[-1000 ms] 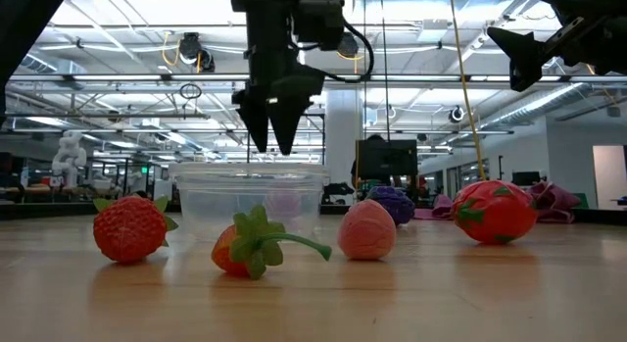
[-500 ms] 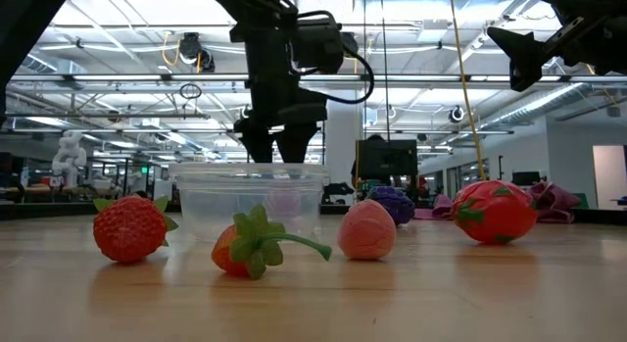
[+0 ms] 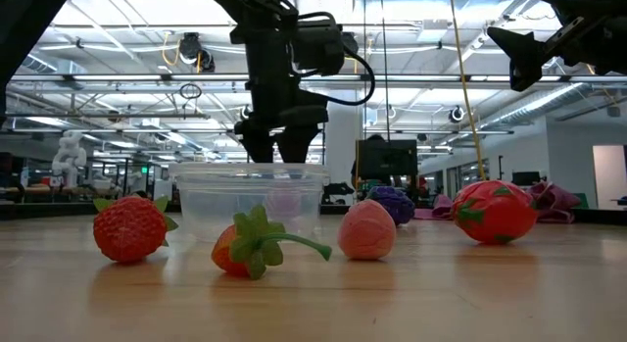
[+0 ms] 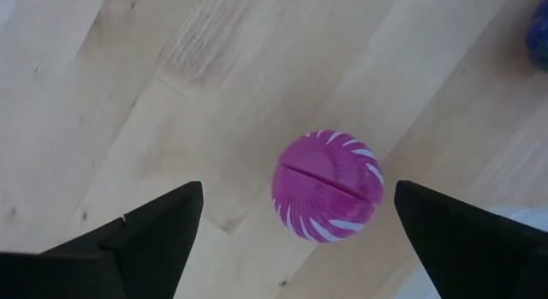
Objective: Pick and placing Produce into tupperware
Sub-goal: Put the purple onion into the transparent bin
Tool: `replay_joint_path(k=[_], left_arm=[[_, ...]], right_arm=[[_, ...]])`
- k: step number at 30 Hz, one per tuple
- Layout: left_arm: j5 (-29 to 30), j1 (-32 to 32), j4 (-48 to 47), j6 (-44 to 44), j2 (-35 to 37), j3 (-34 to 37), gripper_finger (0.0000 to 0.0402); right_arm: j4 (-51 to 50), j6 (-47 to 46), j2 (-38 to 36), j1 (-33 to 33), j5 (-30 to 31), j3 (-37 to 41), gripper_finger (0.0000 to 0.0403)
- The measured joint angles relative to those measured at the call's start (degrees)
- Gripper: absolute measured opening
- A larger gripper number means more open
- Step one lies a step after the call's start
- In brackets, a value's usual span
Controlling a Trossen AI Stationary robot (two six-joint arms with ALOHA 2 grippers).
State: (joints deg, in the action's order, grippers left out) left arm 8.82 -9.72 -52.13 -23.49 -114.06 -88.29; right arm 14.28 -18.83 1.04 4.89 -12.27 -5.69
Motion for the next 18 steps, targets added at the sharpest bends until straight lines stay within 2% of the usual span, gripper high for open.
replay_joint_path(k=[14,18], left_arm=[[-1.3,0.0,1.9,-0.6,0.0,0.0,0.0392],[-1.3,0.0,2.9,-0.7,-0.1,2.0,0.0392]], right_arm=[[0.0,0.0,0.0,0.0,0.0,0.0,0.0290],[0.0,0.0,0.0,0.0,0.0,0.0,0.0290]])
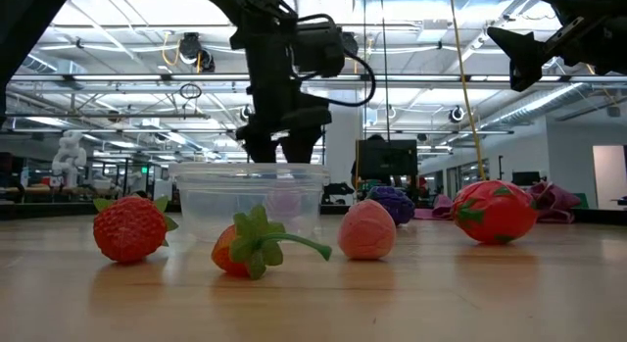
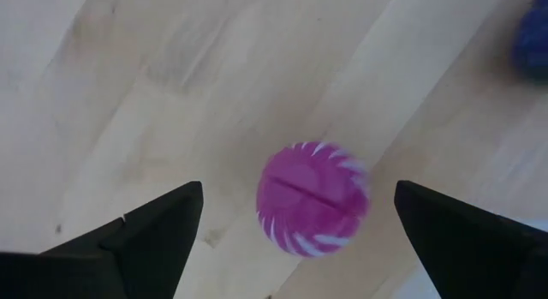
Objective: Pick and placing Produce into tupperware
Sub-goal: Put the purple onion into the transparent bin
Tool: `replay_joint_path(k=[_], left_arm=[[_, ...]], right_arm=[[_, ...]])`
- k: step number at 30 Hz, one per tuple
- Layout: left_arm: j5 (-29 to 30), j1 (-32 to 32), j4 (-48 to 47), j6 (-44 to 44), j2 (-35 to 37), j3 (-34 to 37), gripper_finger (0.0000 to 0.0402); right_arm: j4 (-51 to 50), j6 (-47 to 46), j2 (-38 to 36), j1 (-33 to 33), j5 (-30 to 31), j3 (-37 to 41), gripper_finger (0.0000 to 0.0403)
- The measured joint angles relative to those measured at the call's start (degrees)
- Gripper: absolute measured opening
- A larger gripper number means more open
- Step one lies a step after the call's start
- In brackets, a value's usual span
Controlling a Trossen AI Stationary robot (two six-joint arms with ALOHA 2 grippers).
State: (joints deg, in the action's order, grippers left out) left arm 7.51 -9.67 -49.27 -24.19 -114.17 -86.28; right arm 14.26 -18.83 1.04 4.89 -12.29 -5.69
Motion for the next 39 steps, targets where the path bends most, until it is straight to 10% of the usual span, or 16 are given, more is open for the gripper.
replay_joint_path(k=[39], left_arm=[[0.5,0.1,10.0,2.5,0.0,7.7,0.0392]], right_arm=[[0.0,0.0,0.0,0.0,0.0,0.0,0.0290]])
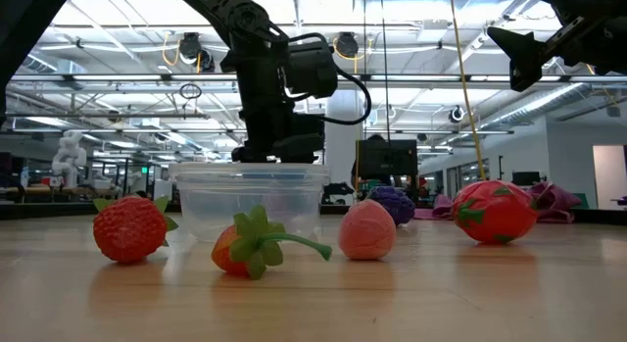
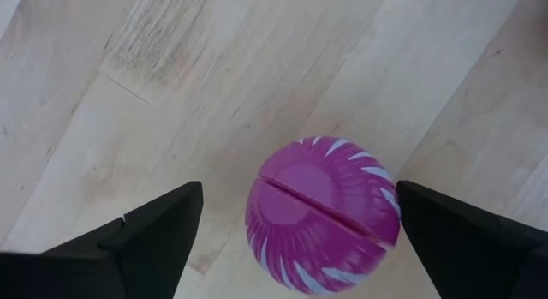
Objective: Pick and placing Produce into tupperware
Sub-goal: Put the purple onion into the transparent bin
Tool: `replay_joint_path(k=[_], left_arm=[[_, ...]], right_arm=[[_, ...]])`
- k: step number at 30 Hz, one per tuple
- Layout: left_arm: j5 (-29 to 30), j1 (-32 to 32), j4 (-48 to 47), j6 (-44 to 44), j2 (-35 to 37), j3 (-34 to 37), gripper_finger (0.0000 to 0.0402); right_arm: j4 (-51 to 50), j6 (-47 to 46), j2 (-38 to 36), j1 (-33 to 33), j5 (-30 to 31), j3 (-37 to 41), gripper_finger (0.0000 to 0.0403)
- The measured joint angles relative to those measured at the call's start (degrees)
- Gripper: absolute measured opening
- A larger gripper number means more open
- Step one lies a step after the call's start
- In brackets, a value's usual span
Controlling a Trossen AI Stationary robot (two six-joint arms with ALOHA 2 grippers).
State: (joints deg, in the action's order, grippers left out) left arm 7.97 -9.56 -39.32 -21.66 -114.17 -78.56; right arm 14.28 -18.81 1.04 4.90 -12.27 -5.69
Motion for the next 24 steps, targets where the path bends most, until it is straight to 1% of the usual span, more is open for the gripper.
replay_joint_path(k=[6,8,10,18,21,24], left_arm=[[0.0,0.0,-0.1,-0.1,0.0,0.0,0.0392],[0.0,0.0,-0.1,0.0,0.0,0.0,0.0385],[0.0,0.0,-0.1,0.0,0.0,0.0,0.0367],[0.0,0.0,0.1,0.0,0.0,0.0,0.0271],[0.0,0.0,0.4,0.0,0.0,0.0,0.0250],[0.0,0.0,0.5,0.6,0.1,0.0,0.0242]], right_arm=[[0.0,0.0,0.0,0.0,0.0,0.0,0.0290],[0.0,0.0,0.0,0.0,0.0,0.0,0.0290],[0.0,0.0,0.0,0.0,0.0,0.0,0.0290],[0.0,0.0,0.0,0.0,0.0,0.0,0.0290],[0.0,0.0,0.0,0.0,0.0,0.0,0.0290],[0.0,0.0,0.0,0.0,0.0,0.0,0.0290]])
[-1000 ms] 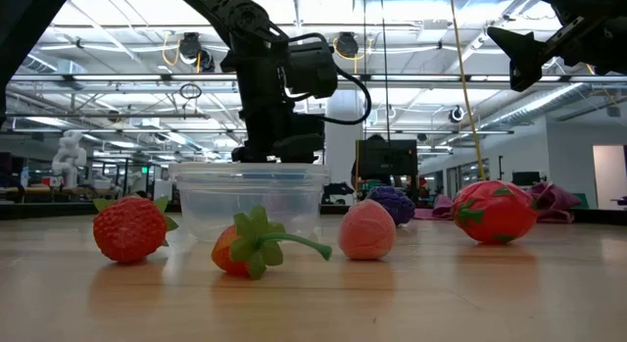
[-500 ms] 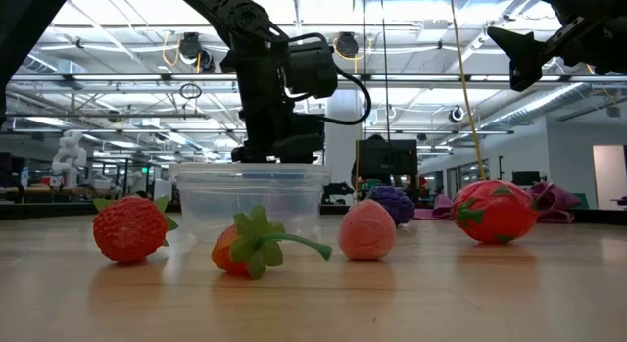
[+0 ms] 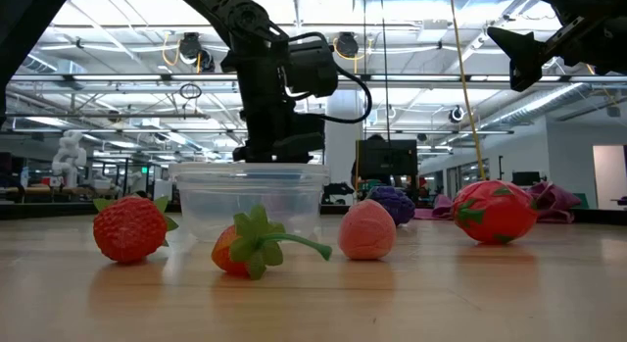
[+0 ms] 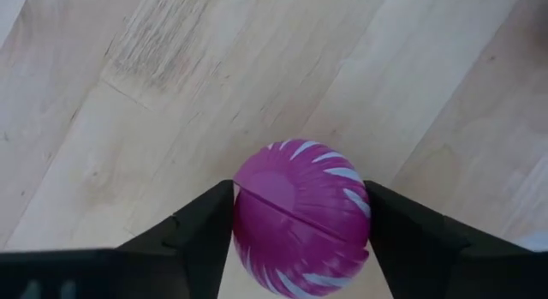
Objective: Pick and placing Produce into tupperware
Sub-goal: Put the purple onion into the transparent bin
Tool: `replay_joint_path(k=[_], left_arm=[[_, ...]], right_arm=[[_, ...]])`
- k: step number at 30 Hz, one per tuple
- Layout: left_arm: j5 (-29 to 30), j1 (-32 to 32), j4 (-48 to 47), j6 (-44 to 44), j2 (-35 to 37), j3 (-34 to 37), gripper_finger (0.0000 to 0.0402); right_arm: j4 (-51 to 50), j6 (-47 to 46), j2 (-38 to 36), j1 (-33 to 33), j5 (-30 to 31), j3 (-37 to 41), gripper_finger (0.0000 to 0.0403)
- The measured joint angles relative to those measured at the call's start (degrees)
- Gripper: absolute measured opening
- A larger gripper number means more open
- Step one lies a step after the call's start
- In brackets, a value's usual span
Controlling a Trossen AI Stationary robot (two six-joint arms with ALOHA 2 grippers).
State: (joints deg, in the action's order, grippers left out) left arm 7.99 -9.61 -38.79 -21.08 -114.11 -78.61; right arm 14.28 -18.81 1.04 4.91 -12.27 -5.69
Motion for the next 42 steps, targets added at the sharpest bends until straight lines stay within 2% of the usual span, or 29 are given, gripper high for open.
replay_joint_path(k=[12,21,30,42], left_arm=[[0.0,-0.8,-0.5,2.0,0.0,-0.9,0.0270],[0.0,-1.6,-3.4,1.9,0.0,-4.1,0.0265],[-0.7,-0.8,-8.5,-0.8,0.1,-4.1,0.0265],[-0.7,-0.7,-8.0,-0.4,0.1,-4.1,0.0257]], right_arm=[[0.0,0.0,0.0,0.0,0.0,0.0,0.0290],[0.0,0.0,0.0,0.0,0.0,0.0,0.0290],[0.0,0.0,0.0,0.0,0.0,0.0,0.0290],[0.0,0.0,0.0,0.0,0.0,0.0,0.0290]])
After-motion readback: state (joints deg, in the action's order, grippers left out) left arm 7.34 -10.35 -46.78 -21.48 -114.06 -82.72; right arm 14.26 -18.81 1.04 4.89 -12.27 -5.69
